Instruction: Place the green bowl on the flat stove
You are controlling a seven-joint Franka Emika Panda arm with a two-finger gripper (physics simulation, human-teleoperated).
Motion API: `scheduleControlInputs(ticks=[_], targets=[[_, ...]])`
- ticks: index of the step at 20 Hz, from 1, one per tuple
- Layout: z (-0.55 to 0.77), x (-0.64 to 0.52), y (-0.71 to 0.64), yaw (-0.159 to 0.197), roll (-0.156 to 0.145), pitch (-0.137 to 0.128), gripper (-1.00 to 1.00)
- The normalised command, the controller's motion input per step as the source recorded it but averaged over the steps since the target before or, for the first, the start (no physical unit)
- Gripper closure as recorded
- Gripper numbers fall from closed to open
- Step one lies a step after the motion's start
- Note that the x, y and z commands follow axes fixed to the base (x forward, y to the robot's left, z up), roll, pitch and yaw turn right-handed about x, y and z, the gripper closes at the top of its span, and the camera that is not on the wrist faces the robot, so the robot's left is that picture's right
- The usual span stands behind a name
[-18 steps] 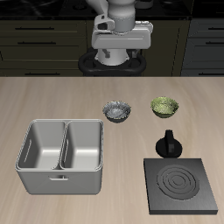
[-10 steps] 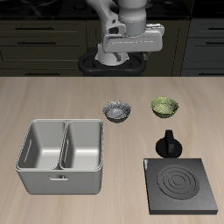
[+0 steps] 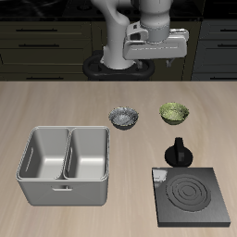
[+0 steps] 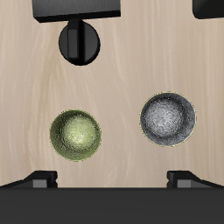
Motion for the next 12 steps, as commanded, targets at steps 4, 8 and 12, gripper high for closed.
scheduleControlInputs(ticks=[4, 8, 12], targets=[[-0.07, 0.11, 0.38, 0.017, -0.032, -0.003, -1.0], [-0.06, 0.13, 0.45, -0.037, 0.028, 0.005, -1.0], [-0.09, 0.1, 0.35, 0.024, -0.017, 0.013, -1.0]])
